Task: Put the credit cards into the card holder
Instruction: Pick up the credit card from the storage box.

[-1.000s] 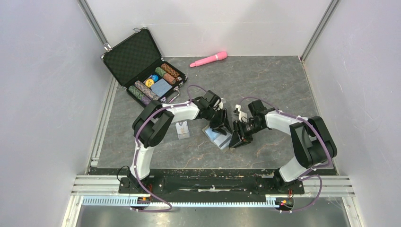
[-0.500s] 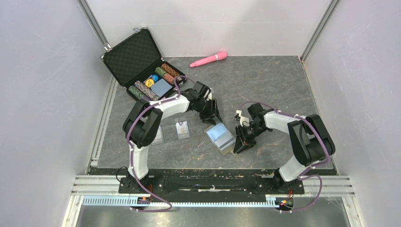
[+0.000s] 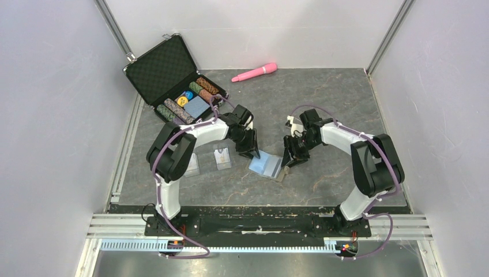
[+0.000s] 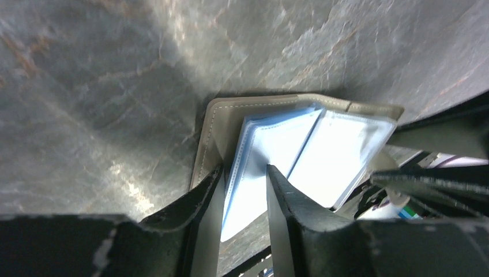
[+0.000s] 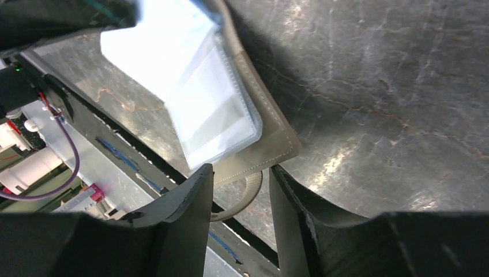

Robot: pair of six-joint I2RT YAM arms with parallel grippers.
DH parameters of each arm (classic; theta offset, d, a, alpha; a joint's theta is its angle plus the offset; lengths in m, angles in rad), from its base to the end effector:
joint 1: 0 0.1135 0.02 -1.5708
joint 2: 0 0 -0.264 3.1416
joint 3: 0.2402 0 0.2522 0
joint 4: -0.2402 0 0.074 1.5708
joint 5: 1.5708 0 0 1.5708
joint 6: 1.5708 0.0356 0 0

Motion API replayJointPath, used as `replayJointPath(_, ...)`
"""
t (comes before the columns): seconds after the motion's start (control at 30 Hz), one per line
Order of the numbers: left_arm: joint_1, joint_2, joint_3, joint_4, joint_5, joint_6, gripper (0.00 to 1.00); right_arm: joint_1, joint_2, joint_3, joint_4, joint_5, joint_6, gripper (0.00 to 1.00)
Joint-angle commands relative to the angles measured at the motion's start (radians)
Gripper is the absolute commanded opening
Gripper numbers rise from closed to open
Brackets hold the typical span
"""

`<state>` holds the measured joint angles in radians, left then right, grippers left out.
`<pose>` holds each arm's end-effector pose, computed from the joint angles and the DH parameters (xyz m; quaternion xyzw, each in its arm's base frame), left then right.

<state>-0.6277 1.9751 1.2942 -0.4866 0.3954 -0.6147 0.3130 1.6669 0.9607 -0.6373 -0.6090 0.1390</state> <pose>0.3108 -0.2424 0.1504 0.0456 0.9604 -0.2708 0.0477 0.2733 0.1099 0.1624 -0.1162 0.9413 0.3145 0.0387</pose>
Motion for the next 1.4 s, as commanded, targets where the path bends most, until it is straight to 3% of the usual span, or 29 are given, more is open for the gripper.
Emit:
replayJointPath(0.0,-0.012,-0.076,-0.085,0.04,0.007,-0.051,0.37,-0.003,0.03,0.064,0.032,0.052,0.02,0.44)
replayJointPath(0.1,-0.022,-0.124,-0.138,0.066,0.004,-0.079,0.38,-0.003,0.035,0.127,0.013,0.127,0.013,0.49)
replayJointPath(0.27,-0.027,-0.201,-0.168,0.064,-0.024,-0.086,0.51,-0.004,0.036,0.236,-0.027,0.212,-0.011,0.61)
replayJointPath(0.37,-0.027,-0.235,-0.147,0.04,-0.047,-0.068,0.61,-0.004,0.034,0.287,-0.037,0.221,-0.019,0.67)
replayJointPath(0.57,-0.015,-0.273,-0.063,0.0,-0.042,-0.024,0.67,0.009,0.051,0.354,-0.051,0.194,-0.017,0.72)
replayJointPath(0.87,0.144,-0.379,-0.191,0.129,0.118,-0.084,0.67,0.133,0.17,0.466,-0.023,0.132,0.039,0.72)
replayJointPath(1.0,0.257,-0.465,-0.264,0.089,0.115,-0.053,0.67,0.202,0.249,0.545,0.006,0.085,0.083,0.71)
replayJointPath(1.07,0.312,-0.496,-0.287,0.033,0.09,-0.019,0.66,0.23,0.286,0.586,0.025,0.054,0.107,0.71)
replayJointPath(1.23,0.361,-0.512,-0.252,-0.203,-0.142,0.129,0.62,0.277,0.36,0.642,0.113,-0.047,0.187,0.68)
replayJointPath(1.37,0.361,-0.467,-0.257,-0.213,-0.158,0.15,0.56,0.307,0.401,0.639,0.18,-0.106,0.242,0.66)
